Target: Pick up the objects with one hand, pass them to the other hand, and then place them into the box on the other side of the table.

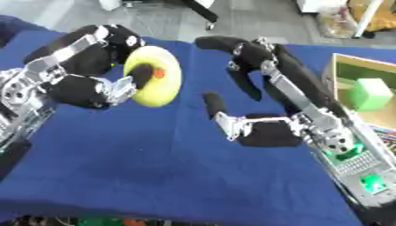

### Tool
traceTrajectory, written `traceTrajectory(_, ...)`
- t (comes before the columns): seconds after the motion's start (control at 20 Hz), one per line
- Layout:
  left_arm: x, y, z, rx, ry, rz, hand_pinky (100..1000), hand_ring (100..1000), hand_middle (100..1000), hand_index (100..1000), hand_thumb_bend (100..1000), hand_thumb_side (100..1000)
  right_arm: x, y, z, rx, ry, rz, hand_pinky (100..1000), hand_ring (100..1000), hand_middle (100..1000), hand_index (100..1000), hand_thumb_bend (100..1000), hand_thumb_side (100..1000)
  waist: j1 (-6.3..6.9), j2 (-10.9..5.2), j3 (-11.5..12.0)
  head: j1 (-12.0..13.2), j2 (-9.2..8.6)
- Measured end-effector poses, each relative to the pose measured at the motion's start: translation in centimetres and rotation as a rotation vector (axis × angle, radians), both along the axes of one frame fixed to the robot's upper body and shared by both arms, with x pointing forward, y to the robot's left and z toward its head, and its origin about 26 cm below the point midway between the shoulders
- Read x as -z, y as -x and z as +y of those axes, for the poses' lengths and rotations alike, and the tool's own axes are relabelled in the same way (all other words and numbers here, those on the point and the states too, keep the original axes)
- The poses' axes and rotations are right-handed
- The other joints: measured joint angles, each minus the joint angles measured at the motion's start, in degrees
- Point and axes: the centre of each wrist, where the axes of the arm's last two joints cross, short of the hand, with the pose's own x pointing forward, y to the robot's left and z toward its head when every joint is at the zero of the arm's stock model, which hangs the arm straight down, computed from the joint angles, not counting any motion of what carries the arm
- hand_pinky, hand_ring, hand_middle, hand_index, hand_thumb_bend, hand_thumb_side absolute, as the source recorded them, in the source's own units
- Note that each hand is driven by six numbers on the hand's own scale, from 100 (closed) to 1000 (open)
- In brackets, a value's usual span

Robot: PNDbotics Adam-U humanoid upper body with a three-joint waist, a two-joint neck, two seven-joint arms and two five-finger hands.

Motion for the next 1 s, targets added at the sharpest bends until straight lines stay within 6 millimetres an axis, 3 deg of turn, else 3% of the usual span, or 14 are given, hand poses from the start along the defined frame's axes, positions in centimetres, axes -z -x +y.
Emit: traceTrajectory(1.0, -0.8, 0.1, -1.4, 0.08, -0.028, -0.01, 642, 403, 351, 475, 100, 287, -0.5, 0.2, 1.4, -0.096, 0.024, 0.025, 100, 100, 100, 888, 100, 330, 0.0, 0.0, -0.1, 0.0, 0.0)
